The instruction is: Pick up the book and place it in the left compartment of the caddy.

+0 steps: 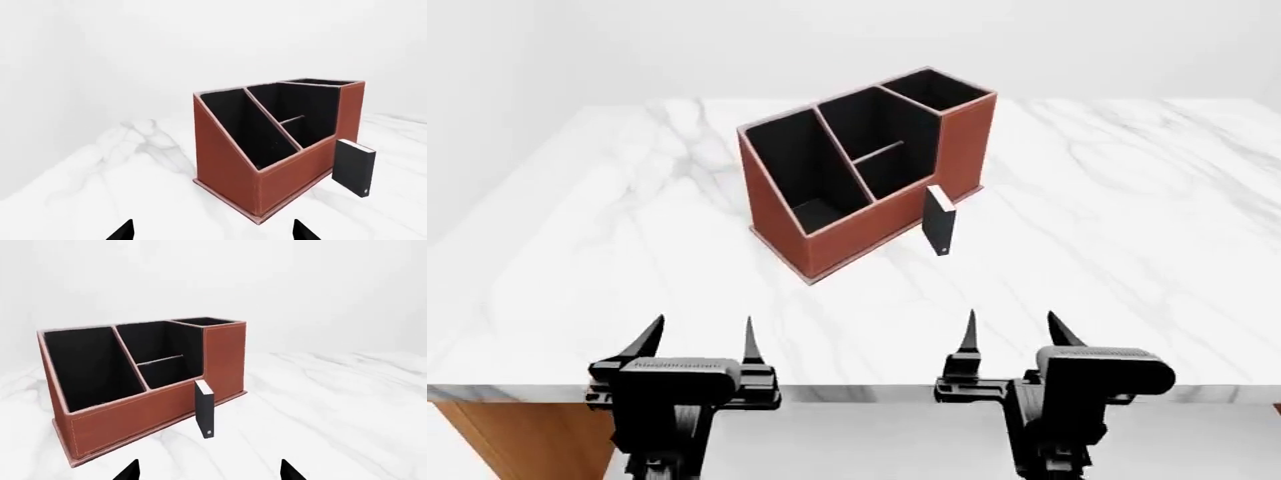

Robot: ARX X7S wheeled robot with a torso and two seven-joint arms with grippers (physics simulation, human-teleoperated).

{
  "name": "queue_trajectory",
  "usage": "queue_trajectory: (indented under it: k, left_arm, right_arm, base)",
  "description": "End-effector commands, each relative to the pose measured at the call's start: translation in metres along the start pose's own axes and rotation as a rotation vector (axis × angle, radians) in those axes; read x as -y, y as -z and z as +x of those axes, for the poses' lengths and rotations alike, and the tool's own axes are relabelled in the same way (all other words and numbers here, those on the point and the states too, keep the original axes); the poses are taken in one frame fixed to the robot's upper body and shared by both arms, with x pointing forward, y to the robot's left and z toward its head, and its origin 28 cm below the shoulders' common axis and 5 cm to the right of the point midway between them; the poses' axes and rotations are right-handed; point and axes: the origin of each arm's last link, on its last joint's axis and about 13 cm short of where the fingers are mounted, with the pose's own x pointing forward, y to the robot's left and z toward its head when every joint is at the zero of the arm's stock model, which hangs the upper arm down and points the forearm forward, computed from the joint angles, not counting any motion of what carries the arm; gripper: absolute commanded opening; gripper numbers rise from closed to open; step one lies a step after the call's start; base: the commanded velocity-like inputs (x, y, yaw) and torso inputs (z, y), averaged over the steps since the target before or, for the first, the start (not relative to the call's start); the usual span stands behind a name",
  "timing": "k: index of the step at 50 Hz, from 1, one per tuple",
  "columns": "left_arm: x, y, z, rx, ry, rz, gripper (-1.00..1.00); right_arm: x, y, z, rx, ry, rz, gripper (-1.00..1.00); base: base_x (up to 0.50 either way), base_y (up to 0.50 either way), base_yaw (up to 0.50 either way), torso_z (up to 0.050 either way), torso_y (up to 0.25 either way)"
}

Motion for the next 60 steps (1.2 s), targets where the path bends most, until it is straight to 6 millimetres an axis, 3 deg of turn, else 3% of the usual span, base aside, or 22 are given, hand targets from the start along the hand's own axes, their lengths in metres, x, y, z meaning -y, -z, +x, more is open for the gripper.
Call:
queue_trajectory:
  k: [1,11,52,60]
  left_arm:
    - [-0.007,-0.081,0.002,0.163,-0.021,0.048,1.00]
    - [-0.009,-0.077,-0.001,0.172,-0.031,0.031,1.00]
    - [-0.013,-0.069,0.000,0.161,-0.057,0.038,1.00]
    - [-0.012,-0.069,0.000,0.162,-0.057,0.038,1.00]
  right_arm:
    - [0.004,-0.089,0.001,0.151,0.038,-0.008,1.00]
    - [0.004,-0.087,-0.003,0.143,-0.001,0.031,1.00]
    - [0.004,-0.076,0.001,0.103,0.003,0.042,1.00]
    - [0.005,-0.074,0.002,0.082,-0.001,0.029,1.00]
  base:
    - [0.00,0.00,0.00,0.000,0.000]
    - [0.02,0.00,0.00,0.000,0.000]
    - [0.50,0.00,0.00,0.000,0.000]
    - [0.00,0.00,0.00,0.000,0.002]
